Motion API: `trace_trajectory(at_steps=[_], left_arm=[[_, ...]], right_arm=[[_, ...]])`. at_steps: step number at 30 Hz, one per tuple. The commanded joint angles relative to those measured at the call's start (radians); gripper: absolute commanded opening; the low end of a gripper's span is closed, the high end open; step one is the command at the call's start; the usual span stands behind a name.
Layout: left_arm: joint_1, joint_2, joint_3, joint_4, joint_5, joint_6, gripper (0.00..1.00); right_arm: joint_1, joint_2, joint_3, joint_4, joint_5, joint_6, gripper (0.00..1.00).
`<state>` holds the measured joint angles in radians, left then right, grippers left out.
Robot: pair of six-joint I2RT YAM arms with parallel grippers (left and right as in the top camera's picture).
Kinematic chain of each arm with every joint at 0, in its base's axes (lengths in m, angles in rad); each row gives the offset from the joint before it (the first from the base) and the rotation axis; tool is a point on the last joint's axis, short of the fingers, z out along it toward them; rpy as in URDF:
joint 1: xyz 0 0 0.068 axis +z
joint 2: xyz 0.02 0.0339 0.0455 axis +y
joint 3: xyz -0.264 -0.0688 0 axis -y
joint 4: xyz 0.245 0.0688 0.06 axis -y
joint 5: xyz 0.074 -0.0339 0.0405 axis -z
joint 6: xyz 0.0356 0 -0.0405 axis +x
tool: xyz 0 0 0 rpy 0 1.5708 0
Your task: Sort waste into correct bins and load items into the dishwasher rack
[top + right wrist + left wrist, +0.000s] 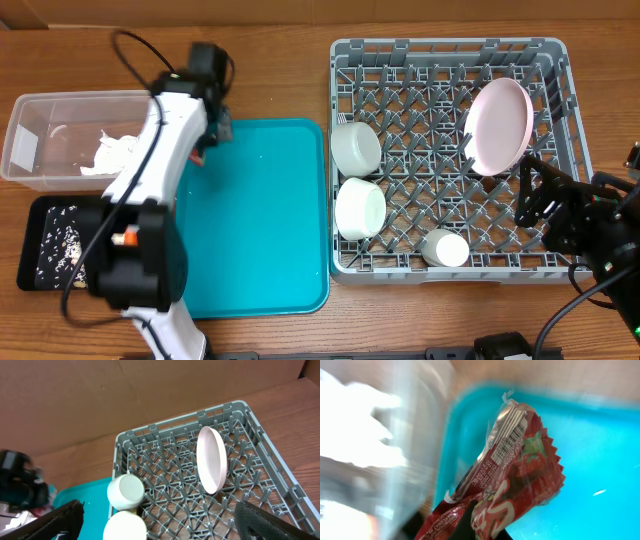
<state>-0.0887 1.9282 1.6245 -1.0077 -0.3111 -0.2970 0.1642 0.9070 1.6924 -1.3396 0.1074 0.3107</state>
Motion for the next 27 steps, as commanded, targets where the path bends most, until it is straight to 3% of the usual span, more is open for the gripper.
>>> trace_trajectory(at_steps=[1,8,9,11,12,21,27], left_arm=[[0.072,-0.080,0.035,0.012,-0.113,-0.045,0.04],[0.242,-0.053,0.035,0.043,0.014,-0.046,0.07],[0.257,-0.054,0.035,0.040,0.036,-0.030,0.18],[0.275,-0.067,0.045,0.022,0.057,0.021,0.90],[0.279,-0.074,0.060,0.000,0.057,0.026,1.00],[0.272,-0.227,0.419,-0.302,0.091,0.027,1.00],[0.271,-0.438,0.579,-0.513,0.216,0.024,1.00]], right_arm=[[-0.003,-0.005,0.002,0.002,-0.004,0.003,1.00],[-0.003,-0.005,0.002,-0.002,-0.004,0.003,1.00],[-0.003,-0.005,0.002,-0.002,-0.004,0.003,1.00],[-0.003,-0.005,0.002,-0.002,-0.004,0.003,1.00],[-0.003,-0.005,0.002,-0.002,-0.004,0.003,1.00],[-0.003,-0.005,0.003,0.007,-0.069,0.003,1.00],[-0.003,-0.005,0.003,0.006,-0.169,0.003,1.00]])
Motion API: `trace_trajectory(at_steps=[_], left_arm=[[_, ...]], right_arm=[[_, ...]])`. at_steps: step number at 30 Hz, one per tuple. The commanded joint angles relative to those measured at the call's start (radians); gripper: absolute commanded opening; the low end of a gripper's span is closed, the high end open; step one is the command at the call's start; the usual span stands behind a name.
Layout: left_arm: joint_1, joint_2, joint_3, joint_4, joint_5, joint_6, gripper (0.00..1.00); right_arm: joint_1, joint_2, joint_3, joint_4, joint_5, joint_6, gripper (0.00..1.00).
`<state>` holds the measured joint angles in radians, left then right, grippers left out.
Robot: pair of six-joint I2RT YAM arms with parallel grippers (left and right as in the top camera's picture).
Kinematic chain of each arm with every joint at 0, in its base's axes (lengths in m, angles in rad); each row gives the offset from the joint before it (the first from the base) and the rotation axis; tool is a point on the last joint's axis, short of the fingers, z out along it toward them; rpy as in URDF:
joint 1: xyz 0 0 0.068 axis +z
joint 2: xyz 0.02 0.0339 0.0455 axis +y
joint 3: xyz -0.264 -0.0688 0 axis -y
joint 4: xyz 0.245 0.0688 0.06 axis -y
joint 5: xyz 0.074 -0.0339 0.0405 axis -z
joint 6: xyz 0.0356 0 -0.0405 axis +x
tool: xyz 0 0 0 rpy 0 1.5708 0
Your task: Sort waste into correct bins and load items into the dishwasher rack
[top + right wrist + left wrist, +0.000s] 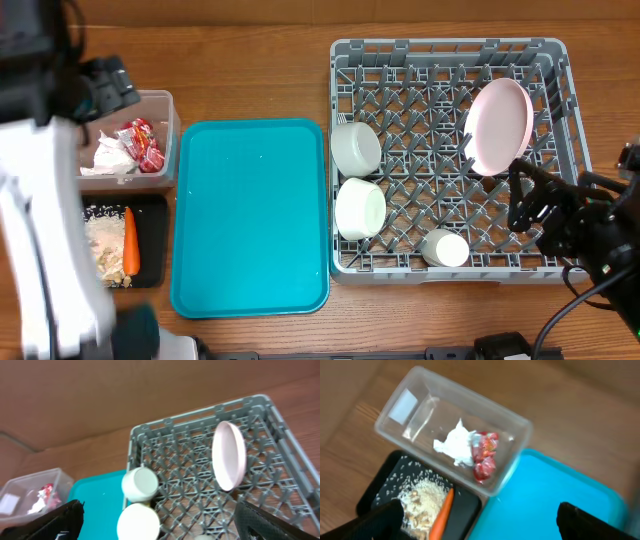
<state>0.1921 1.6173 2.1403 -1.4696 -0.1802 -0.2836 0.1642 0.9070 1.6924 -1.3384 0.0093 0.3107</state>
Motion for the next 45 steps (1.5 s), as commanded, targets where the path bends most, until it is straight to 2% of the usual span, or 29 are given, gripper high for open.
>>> trace_trajectory(at_steps=[1,12,19,23,25,30,34,37,41,42,45], left_arm=[[-0.010,-0.165,0.066,-0.072,0.091,0.011,1.00],[-0.010,-0.455,0.066,-0.135,0.089,0.015,1.00],[-0.010,-0.496,0.066,-0.159,0.089,0.015,1.00],[-0.010,-0.494,0.066,-0.159,0.089,0.015,1.00],[-0.010,-0.494,0.065,-0.158,0.089,0.015,1.00],[-0.010,-0.494,0.065,-0.159,0.089,0.015,1.00],[-0.010,-0.494,0.065,-0.159,0.089,0.015,1.00],[-0.010,-0.494,0.066,-0.158,0.089,0.015,1.00],[-0.010,-0.494,0.066,-0.158,0.089,0.015,1.00],[-0.010,-0.494,0.066,-0.159,0.089,0.015,1.00],[-0.010,-0.494,0.065,-0.159,0.089,0.015,1.00]], right_arm=[[-0.003,-0.005,0.003,0.005,-0.085,0.003,1.00],[-0.003,-0.005,0.002,-0.061,-0.101,0.003,1.00],[-0.003,-0.005,0.002,-0.143,-0.101,0.003,1.00],[-0.003,-0.005,0.002,-0.249,-0.097,0.002,1.00],[-0.003,-0.006,0.003,-0.240,-0.085,-0.017,1.00],[-0.003,-0.006,0.002,-0.138,-0.071,-0.180,1.00],[-0.003,-0.015,-0.017,-0.027,0.027,-0.216,1.00],[-0.003,-0.072,-0.086,0.127,0.087,-0.219,1.00],[-0.003,-0.216,-0.307,0.416,0.076,-0.294,1.00],[-0.003,-0.288,-0.433,0.511,0.080,-0.297,1.00],[-0.003,-0.406,-0.643,0.605,0.088,-0.297,1.00]])
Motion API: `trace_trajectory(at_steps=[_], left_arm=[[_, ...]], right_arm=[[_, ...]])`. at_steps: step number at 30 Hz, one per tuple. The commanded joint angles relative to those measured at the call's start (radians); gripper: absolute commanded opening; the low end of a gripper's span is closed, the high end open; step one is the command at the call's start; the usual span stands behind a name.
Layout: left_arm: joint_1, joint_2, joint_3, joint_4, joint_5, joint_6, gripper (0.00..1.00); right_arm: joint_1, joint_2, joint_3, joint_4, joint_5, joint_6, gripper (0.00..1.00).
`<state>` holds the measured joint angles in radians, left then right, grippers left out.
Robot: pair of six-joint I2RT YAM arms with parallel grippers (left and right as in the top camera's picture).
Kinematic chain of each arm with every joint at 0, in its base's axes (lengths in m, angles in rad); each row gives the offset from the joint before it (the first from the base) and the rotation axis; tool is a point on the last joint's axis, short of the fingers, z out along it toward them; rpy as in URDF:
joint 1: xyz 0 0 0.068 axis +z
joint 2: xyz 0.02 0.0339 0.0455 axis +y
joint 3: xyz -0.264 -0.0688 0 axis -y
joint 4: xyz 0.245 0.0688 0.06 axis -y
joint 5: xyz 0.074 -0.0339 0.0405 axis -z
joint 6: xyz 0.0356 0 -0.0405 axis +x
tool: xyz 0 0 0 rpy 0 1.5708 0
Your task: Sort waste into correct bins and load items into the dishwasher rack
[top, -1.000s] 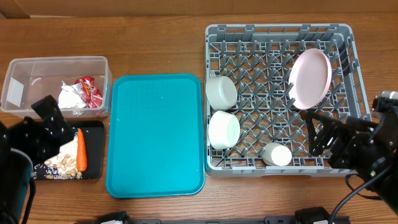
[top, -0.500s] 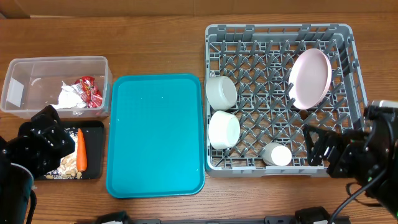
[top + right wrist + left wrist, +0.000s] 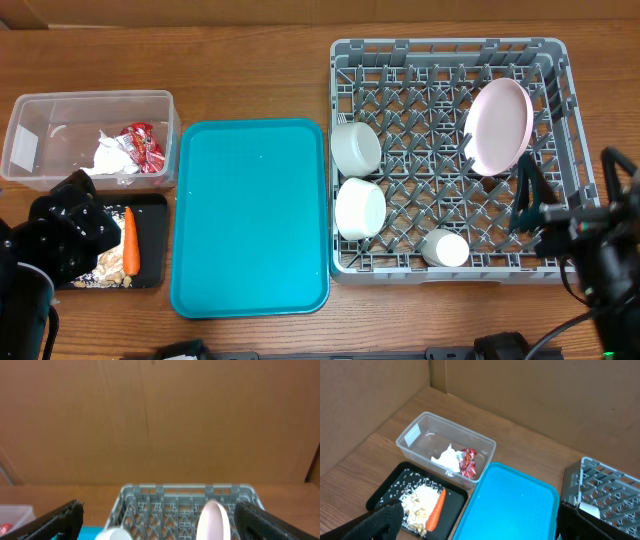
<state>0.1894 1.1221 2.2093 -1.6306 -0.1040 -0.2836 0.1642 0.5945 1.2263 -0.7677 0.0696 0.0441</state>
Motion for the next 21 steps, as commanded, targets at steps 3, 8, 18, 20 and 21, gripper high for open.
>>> trace_trajectory(at_steps=[3,8,18,20,21], left_arm=[[-0.007,0.002,-0.003,0.002,0.012,0.015,1.00],[-0.007,0.002,-0.004,0.003,0.012,0.015,1.00],[-0.007,0.002,-0.003,0.003,0.012,0.015,1.00],[-0.007,0.002,-0.004,0.003,0.012,0.015,1.00],[-0.007,0.002,-0.004,0.003,0.012,0.015,1.00]], right_arm=[[-0.003,-0.220,-0.387,0.093,0.026,-0.030,1.00],[-0.008,-0.406,-0.664,0.173,0.027,-0.030,1.00],[-0.057,-0.592,-1.098,0.494,-0.158,-0.025,1.00],[-0.057,-0.592,-1.173,0.615,-0.198,-0.025,1.00],[-0.057,-0.592,-1.194,0.649,-0.203,-0.026,1.00]])
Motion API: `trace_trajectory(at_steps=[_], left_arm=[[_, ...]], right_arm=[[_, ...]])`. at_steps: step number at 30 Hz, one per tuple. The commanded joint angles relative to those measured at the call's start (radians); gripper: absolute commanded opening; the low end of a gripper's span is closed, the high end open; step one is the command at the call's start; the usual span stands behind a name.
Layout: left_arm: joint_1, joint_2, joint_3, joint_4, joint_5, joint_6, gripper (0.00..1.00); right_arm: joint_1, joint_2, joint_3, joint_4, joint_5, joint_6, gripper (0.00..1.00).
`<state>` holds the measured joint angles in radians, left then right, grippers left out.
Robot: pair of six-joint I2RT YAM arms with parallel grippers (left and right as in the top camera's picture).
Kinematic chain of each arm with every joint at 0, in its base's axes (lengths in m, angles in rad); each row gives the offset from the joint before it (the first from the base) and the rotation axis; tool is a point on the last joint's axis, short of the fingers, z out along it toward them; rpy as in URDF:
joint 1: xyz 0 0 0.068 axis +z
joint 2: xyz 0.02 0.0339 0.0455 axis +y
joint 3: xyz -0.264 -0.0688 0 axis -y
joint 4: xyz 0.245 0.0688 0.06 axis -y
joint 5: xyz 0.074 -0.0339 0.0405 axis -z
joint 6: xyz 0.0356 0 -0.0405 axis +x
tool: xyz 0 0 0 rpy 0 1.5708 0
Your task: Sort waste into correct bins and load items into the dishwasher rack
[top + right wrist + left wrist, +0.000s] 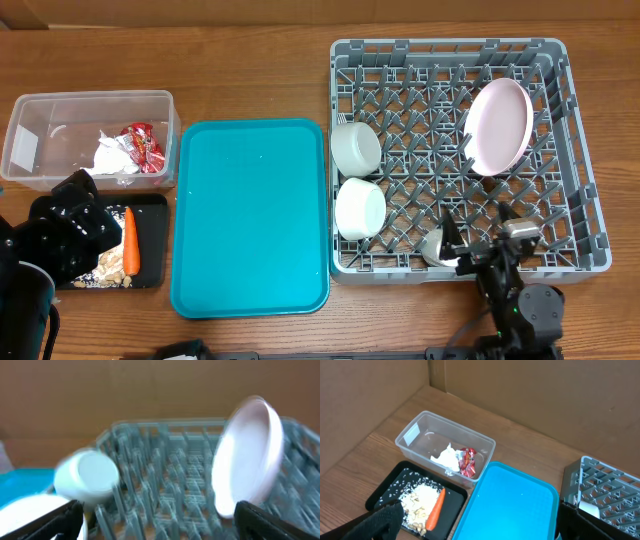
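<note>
A red wrapper [141, 145] and white tissue [110, 155] lie in the clear bin [20, 100]. The black tray [150, 240] holds rice and a carrot [128, 240]. Nothing lies on the teal tray [250, 215]. The grey rack [450, 50] carries two white bowls [355, 147], a white cup [435, 247] and an upright pink plate [497, 125]. My left gripper [480, 527] is open and empty, high above the table's near left corner. My right gripper [160, 522] is open and empty, low at the rack's front edge, facing across it.
Brown cardboard walls stand behind and to the left of the wooden table [250, 70]. My left arm [70, 235] covers part of the black tray in the overhead view. My right arm [510, 290] sits at the table's front edge below the rack.
My right arm has moved from the rack's right side to its front edge and now sits low, looking across the dishes at close range. My left arm has not moved.
My left gripper was shut on the red wrapper at the teal tray's left edge, beside the clear bin. Then the wrapper lay in the bin and the gripper was open above. Then the left arm was back at the near left corner. The right gripper stayed open throughout.
</note>
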<state>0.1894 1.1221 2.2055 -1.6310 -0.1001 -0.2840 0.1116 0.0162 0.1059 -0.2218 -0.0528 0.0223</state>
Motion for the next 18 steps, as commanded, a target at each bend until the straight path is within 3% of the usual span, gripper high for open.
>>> trace_trajectory(at_steps=[1,18], left_arm=[[-0.007,0.002,0.000,0.003,0.008,0.015,1.00],[-0.007,0.002,0.000,0.003,0.008,0.015,1.00]], right_arm=[[-0.005,-0.013,-0.090,0.136,-0.080,-0.004,1.00],[-0.005,-0.013,-0.098,0.154,-0.076,-0.004,1.00]])
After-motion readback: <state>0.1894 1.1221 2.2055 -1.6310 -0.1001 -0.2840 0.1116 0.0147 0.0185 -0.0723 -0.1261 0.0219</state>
